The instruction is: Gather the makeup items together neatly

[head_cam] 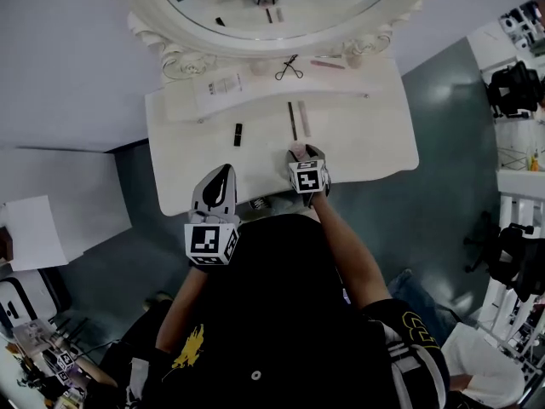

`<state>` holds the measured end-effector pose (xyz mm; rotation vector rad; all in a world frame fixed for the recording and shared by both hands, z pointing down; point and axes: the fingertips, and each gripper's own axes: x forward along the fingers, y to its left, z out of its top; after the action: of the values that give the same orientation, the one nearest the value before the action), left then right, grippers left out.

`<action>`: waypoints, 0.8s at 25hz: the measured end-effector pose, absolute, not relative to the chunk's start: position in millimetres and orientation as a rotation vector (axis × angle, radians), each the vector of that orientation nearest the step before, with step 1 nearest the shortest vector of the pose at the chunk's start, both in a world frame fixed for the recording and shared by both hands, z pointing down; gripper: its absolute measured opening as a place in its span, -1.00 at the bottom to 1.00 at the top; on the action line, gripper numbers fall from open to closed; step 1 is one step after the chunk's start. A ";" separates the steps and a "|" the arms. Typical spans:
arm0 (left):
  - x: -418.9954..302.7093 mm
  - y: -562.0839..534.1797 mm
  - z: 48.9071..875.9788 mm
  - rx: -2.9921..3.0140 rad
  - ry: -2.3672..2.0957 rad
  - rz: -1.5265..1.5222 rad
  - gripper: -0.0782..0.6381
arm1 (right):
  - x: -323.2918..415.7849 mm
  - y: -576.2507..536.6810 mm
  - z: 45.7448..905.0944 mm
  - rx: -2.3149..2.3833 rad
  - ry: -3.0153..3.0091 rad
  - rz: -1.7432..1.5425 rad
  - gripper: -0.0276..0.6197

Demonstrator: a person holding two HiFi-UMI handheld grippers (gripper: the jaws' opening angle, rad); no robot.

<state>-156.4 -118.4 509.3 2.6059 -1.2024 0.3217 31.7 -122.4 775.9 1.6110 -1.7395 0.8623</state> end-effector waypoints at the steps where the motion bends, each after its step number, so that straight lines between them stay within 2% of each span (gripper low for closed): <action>1: -156.9 -117.6 509.5 2.604 -1.205 0.320 -0.75 | 31.1 -120.4 775.6 1.597 -1.749 0.861 -0.15; 7: -155.3 -118.5 507.1 2.589 -1.234 0.301 -0.75 | 39.7 -115.1 752.8 1.563 -1.842 0.755 -0.15; 14: -157.3 -113.3 507.6 2.553 -1.293 0.294 -0.75 | 117.9 -165.0 738.4 1.536 -1.853 0.633 -0.15; 20: -161.8 -110.7 503.8 2.523 -1.376 0.340 -0.75 | 135.4 -204.3 746.6 1.460 -1.892 0.615 -0.15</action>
<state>-161.8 -110.7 503.8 2.5228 -1.3760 0.3405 135.4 -204.3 746.6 1.4597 -1.8916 0.6152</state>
